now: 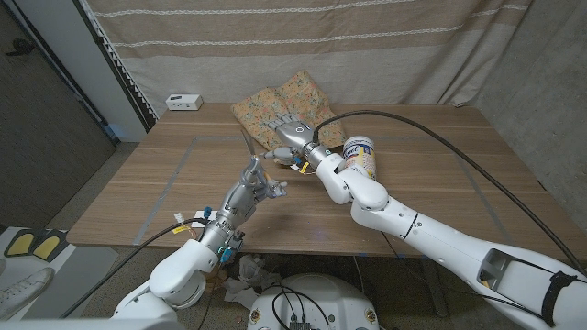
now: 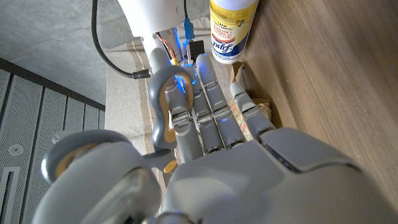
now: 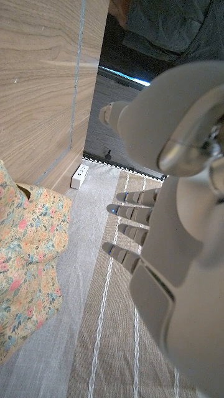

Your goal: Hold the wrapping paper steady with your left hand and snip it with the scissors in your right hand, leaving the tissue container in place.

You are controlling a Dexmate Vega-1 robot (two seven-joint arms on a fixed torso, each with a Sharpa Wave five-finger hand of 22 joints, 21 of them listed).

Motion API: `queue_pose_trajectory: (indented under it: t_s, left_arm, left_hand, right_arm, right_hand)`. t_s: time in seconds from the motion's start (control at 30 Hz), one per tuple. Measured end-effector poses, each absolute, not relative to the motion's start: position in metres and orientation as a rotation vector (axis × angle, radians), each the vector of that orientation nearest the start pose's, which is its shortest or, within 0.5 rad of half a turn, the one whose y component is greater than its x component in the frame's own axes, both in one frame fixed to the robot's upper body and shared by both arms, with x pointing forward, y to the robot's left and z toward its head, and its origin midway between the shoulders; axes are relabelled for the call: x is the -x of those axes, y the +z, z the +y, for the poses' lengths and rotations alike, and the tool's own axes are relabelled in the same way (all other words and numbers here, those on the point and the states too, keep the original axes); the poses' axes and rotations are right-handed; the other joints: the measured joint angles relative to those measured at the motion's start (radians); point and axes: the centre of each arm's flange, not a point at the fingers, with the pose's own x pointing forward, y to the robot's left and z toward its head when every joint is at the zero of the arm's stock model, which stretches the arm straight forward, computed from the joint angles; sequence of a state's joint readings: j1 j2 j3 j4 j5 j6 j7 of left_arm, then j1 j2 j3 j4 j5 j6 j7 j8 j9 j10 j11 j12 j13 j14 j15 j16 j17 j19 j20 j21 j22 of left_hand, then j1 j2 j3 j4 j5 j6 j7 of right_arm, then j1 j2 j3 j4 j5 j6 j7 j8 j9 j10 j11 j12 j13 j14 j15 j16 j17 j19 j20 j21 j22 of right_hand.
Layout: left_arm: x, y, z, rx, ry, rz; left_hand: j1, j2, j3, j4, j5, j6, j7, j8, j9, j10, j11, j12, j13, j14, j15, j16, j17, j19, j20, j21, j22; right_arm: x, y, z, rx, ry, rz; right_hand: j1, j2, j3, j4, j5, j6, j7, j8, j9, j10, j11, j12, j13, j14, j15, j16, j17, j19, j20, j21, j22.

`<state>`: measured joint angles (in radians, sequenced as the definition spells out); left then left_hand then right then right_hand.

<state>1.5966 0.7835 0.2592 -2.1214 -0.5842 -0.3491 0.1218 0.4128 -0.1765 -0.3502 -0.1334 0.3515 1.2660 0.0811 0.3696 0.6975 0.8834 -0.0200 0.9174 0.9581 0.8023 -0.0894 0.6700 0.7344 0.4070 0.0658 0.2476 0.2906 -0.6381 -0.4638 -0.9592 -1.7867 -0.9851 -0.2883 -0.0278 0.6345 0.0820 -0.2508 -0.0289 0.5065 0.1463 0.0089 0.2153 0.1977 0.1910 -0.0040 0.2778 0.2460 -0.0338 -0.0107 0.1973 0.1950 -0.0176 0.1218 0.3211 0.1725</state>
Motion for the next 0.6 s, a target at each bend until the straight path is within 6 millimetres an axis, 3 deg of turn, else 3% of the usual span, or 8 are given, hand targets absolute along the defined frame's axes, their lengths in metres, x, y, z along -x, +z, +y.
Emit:
queue_pose_trajectory:
  t_s: [0.27, 0.4, 0.6]
  left_arm:
    - [-0.426, -0.133, 0.218, 0.021, -0.439, -0.583]
    - [-0.425, -0.135, 0.22, 0.022, -0.436, -0.581]
    - [-0.424, -0.137, 0.223, 0.027, -0.433, -0.583]
  left_hand:
    - [0.005, 0.005, 0.0, 0.0, 0.001, 0.0, 0.0, -0.001, 0.0, 0.0, 0.0, 0.0, 0.0, 0.0, 0.0, 0.0, -0.003, 0.0, 0.0, 0.0, 0.0]
    - [0.005, 0.005, 0.0, 0.0, 0.005, 0.0, 0.0, -0.004, 0.0, 0.0, 0.0, 0.0, 0.0, 0.0, 0.0, 0.0, -0.003, 0.0, 0.0, 0.0, 0.0]
    - [0.005, 0.005, 0.0, 0.0, 0.005, 0.0, 0.0, -0.004, 0.0, -0.002, -0.002, 0.0, 0.0, 0.0, 0.0, 0.0, -0.007, 0.0, 0.0, 0.0, 0.0]
  right_arm:
    - [-0.552, 0.007, 0.015, 1.599, 0.05, -0.99]
    - [-0.555, 0.007, 0.018, 1.604, 0.048, -0.981]
    - [-0.562, 0.006, 0.023, 1.614, 0.047, -0.963]
  right_hand:
    - [0.0, 0.0, -0.003, -0.003, 0.0, 0.0, 0.0, 0.0, 0.0, 0.005, -0.005, 0.0, -0.005, 0.0, 0.0, 0.0, 0.0, 0.004, -0.004, -0.008, 0.0]
    - [0.004, 0.004, -0.003, -0.003, 0.0, 0.015, 0.003, 0.008, 0.0, 0.019, -0.017, 0.004, -0.009, 0.011, -0.017, 0.0, 0.0, 0.018, -0.004, -0.008, 0.0]
    - [0.004, 0.004, -0.006, -0.006, 0.0, 0.021, 0.01, 0.008, -0.003, 0.029, 0.006, 0.004, -0.016, 0.011, -0.018, 0.0, -0.005, 0.029, -0.007, -0.016, 0.0]
